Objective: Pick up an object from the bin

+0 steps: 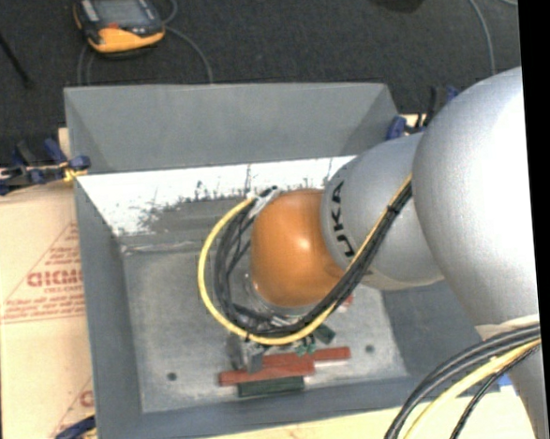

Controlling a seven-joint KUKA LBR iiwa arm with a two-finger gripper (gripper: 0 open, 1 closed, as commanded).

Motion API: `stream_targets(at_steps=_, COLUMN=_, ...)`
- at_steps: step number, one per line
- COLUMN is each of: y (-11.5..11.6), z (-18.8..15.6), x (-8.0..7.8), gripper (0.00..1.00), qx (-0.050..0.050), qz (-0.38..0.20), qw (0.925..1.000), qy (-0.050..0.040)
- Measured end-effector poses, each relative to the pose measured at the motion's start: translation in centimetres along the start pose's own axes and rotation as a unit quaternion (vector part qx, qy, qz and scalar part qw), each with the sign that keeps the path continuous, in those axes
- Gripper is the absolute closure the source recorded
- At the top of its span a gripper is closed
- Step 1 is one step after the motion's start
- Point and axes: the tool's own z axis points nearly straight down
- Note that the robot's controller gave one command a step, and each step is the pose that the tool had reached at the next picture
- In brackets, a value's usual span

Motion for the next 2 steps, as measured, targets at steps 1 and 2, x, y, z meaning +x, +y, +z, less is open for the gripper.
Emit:
stream_targets(at_steps=1, y=0.01, z=0.04, x=0.05, gripper=0.00, qx=0.000, qz=0.000, qw=1.0000, qy=0.0006)
stream_targets(at_steps=2, y=0.01, z=0.05, x=0.05, gripper=1.00, qx=0.000, qz=0.000, qw=1.0000, qy=0.0008)
